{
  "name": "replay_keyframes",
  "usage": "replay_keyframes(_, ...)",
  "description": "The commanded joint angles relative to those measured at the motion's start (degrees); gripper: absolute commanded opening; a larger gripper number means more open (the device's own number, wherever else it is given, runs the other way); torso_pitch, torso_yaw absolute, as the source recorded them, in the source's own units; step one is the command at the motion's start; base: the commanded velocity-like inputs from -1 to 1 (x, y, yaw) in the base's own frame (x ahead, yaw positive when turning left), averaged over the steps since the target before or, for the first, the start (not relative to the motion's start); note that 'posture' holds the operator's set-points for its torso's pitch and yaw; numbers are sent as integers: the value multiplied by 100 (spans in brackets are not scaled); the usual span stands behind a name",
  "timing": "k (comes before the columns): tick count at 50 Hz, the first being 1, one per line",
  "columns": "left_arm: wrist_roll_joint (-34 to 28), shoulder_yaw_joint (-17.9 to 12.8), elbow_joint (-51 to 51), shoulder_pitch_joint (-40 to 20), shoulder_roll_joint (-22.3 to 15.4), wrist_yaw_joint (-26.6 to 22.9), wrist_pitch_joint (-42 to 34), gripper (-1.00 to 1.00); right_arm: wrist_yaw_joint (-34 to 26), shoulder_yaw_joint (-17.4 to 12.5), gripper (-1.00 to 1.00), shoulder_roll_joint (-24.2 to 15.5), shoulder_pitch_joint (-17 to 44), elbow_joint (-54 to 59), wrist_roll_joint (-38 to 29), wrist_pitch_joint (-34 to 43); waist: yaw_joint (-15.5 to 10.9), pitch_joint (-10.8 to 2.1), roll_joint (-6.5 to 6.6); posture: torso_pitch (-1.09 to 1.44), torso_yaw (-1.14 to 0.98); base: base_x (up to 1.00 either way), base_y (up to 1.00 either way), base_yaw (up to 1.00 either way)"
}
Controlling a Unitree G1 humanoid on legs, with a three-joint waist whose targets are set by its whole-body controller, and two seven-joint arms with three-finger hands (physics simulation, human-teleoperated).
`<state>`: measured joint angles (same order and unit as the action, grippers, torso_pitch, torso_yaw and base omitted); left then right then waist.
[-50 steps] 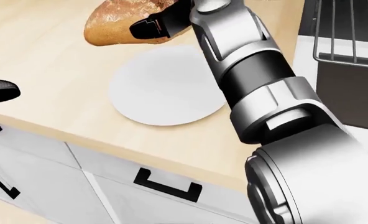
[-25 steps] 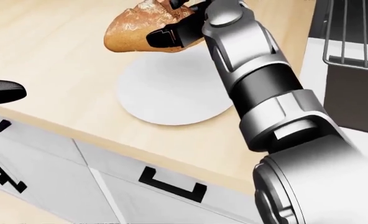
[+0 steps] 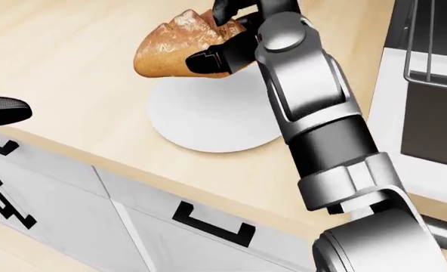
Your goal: Pick the scone from the rack and place it on the plate on the counter.
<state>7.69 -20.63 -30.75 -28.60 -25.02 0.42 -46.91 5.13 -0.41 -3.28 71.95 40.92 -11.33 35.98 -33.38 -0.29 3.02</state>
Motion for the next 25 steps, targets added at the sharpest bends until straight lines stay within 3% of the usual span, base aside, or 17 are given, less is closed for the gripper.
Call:
replay_keyframes(1, -46, -102, -150, -126, -97, 8, 175, 100, 7, -39, -100, -50, 197, -386, -83, -82, -7, -170, 15, 0, 50, 0, 0, 0)
replay_keyframes(25, -150, -83, -140, -140, -73, -48, 164, 100, -81, -43, -100, -93, -712, -1962, -268, 825, -30, -180, -24, 0, 50, 0, 0, 0)
